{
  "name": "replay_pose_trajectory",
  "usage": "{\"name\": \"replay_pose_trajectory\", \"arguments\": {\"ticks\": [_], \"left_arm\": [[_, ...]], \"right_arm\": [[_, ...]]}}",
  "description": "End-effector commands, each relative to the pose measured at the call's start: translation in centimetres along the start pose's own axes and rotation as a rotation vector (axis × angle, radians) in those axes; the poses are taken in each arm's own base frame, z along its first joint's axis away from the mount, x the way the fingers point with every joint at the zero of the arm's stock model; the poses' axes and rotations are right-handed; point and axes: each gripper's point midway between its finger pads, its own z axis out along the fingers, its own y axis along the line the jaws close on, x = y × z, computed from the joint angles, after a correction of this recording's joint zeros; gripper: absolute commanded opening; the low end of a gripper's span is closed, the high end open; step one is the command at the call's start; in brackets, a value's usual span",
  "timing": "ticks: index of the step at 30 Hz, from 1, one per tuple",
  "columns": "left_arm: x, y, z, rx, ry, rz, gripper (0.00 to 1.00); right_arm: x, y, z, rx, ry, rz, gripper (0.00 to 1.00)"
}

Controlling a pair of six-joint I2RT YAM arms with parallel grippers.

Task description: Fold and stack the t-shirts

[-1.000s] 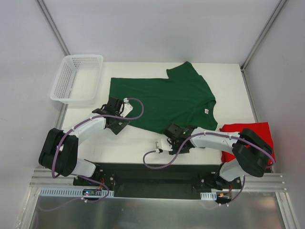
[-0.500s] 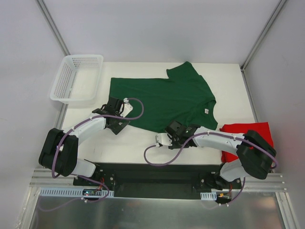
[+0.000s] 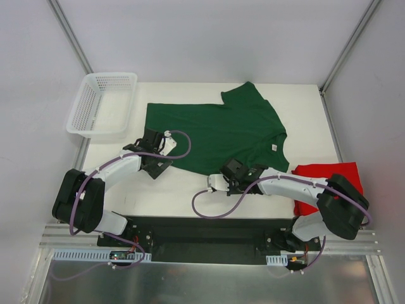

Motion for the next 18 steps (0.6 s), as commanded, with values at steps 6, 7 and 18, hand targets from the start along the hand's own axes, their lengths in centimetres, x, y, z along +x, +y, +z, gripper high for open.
{"name": "replay_pose_trajectory", "arguments": {"ticks": [6,7,18], "left_arm": [[-0.2,-0.1,0.3,0.018,0.01,-0.018,0.99],[-0.2,-0.2,0.4,0.021,0.012,-0.018,1.0],[-0.3,0.0,0.4,0.014,0.02,-0.015,0.99]], "right_arm": [[-2.2,-0.2,-7.6,-0.095,-0.125,0.023,0.01],[-2.4,0.1,-8.2,-0.115,-0.136,0.018,0.01],[-2.4,5.3,-8.5,-0.372,-0.098,-0.038,0.01]]}}
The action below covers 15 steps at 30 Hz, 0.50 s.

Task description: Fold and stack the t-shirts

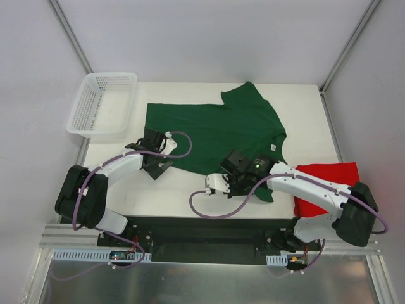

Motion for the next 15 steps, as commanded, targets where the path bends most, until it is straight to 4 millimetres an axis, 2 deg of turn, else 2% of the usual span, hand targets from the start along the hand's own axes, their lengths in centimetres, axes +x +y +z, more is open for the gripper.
{"name": "replay_pose_trajectory", "arguments": {"ticks": [1,5,9,15], "left_arm": [[-0.5,0.4,-0.3,0.0,-0.01,-0.019,0.99],[-0.6,0.4,-0.4,-0.002,-0.011,-0.019,0.99],[-0.7,0.4,-0.4,0.001,-0.009,-0.017,0.99],[-0.6,0.3,-0.2,0.008,0.0,-0.012,0.99]], "right_arm": [[0.2,3.9,0.2,-0.191,0.033,-0.006,0.01],[-0.6,5.4,0.2,-0.286,0.046,-0.013,0.01],[-2.3,6.4,0.3,-0.379,0.026,-0.003,0.01],[-4.3,7.5,1.4,-0.499,0.034,0.033,0.01]]}}
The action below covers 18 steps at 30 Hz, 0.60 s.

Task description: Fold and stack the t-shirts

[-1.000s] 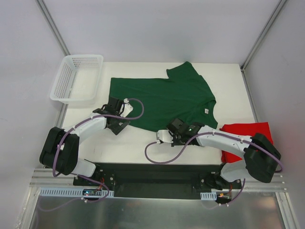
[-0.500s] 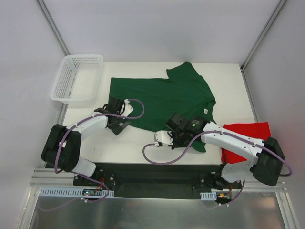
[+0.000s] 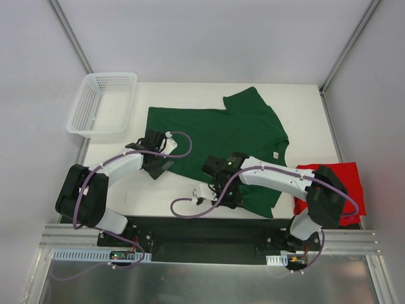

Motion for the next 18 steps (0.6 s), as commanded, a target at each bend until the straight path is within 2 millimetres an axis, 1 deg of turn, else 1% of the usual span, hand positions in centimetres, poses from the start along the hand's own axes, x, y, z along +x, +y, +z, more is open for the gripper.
{"name": "replay_pose_trajectory", "arguments": {"ticks": [1,2,3,4,7,8,9,11,13,14,15,16,17,18], "left_arm": [[-0.5,0.3,-0.1,0.008,0.0,-0.013,0.99],[-0.5,0.3,-0.1,0.008,0.0,-0.013,0.99],[-0.5,0.3,-0.1,0.011,0.0,-0.014,0.99],[-0.4,0.2,-0.1,0.013,0.002,-0.01,0.99],[-0.5,0.2,-0.1,0.013,0.002,-0.01,0.99],[-0.5,0.2,-0.1,0.013,0.004,-0.01,0.99],[-0.6,0.3,-0.1,0.013,0.002,-0.01,0.99],[-0.6,0.3,-0.2,0.011,0.002,-0.007,0.99],[-0.6,0.3,-0.2,0.011,0.003,-0.006,0.99],[-0.6,0.4,-0.3,0.009,0.002,-0.006,1.0],[-0.5,0.4,-0.3,0.009,0.004,-0.006,1.0],[-0.5,0.4,-0.4,0.007,0.002,-0.002,0.99],[-0.5,0.4,-0.4,0.007,0.0,-0.002,0.99],[-0.4,0.4,-0.4,0.007,0.004,0.0,0.99]], "right_arm": [[-2.7,1.8,-0.5,-0.14,-0.046,0.033,0.01],[-3.0,1.9,-0.1,-0.169,-0.036,0.042,0.01],[-3.5,2.4,-0.3,-0.209,-0.049,0.048,0.01],[-4.5,2.3,-0.8,-0.215,-0.074,0.042,0.01],[-6.1,2.7,-0.9,-0.283,-0.107,0.06,0.01],[-7.1,2.5,-1.5,-0.286,-0.128,0.055,0.01],[-7.5,2.4,-1.2,-0.308,-0.124,0.071,0.01],[-8.6,2.0,-1.6,-0.304,-0.141,0.065,0.01],[-9.1,1.8,-1.0,-0.329,-0.128,0.079,0.01],[-9.2,1.7,-0.7,-0.339,-0.122,0.083,0.04],[-9.2,1.6,-0.6,-0.341,-0.114,0.081,0.09],[-9.1,1.6,-0.3,-0.342,-0.103,0.08,0.29],[-8.8,1.5,-0.2,-0.337,-0.095,0.076,0.47],[-8.2,1.4,-0.1,-0.33,-0.08,0.077,0.69]]}}
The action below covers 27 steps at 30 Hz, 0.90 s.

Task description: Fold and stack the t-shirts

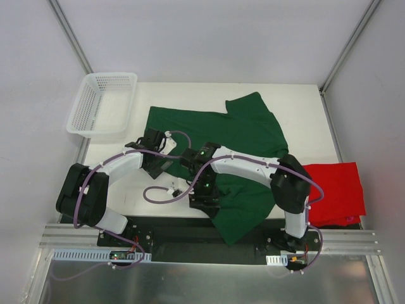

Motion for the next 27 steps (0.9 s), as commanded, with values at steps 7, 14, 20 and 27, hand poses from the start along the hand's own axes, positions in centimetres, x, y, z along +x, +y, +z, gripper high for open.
{"name": "replay_pose_trajectory", "arguments": {"ticks": [7,14,20,27], "left_arm": [[-0.3,0.0,-0.1,0.017,0.001,-0.002,0.99],[-3.1,1.8,-0.2,-0.033,-0.067,-0.024,0.99],[-6.8,5.7,-1.0,-0.074,-0.175,-0.048,0.99],[-12.1,10.0,-0.6,-0.159,-0.282,-0.031,0.99]], "right_arm": [[3.4,-3.0,-5.0,0.184,-0.104,0.129,0.96],[12.3,-13.8,-12.6,0.685,-0.208,0.446,0.96],[20.2,-19.1,-15.8,0.815,-0.253,0.703,0.96],[25.9,-22.3,-18.0,0.969,-0.208,0.85,0.96]]}}
